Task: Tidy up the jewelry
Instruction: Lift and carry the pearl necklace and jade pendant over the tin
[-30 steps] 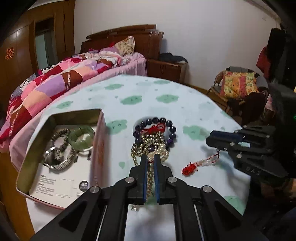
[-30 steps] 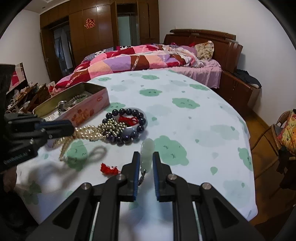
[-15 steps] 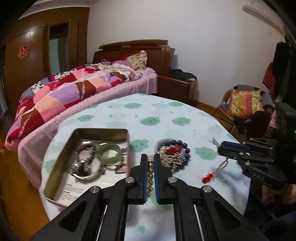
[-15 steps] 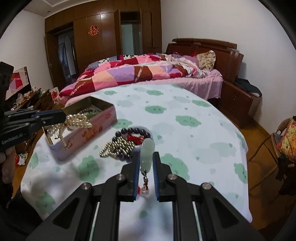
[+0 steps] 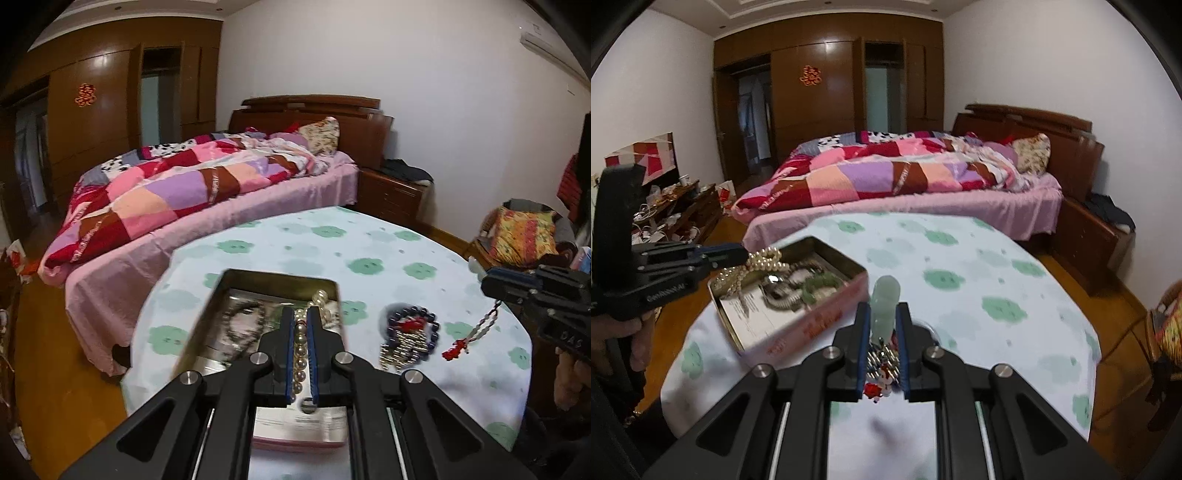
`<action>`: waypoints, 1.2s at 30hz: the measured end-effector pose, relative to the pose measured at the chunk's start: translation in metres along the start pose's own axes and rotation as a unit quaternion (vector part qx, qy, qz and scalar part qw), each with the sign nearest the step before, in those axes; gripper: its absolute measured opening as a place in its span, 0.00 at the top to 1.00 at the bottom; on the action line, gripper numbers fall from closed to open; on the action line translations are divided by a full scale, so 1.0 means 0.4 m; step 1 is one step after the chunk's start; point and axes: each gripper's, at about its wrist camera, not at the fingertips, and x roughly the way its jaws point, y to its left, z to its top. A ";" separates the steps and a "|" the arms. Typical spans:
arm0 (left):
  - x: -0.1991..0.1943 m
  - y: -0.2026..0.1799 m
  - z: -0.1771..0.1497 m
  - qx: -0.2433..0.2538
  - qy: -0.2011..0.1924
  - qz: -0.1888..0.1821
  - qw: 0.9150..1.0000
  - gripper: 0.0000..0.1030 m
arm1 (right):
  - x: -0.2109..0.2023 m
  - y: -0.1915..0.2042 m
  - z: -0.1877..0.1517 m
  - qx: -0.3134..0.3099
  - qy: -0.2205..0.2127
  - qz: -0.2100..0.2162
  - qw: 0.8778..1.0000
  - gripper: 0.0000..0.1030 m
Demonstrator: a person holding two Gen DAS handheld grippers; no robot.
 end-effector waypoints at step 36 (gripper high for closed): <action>0.094 0.122 -0.043 -0.046 0.045 0.029 0.998 0.95 | 0.212 0.206 0.071 -0.071 0.026 0.102 0.992 0.84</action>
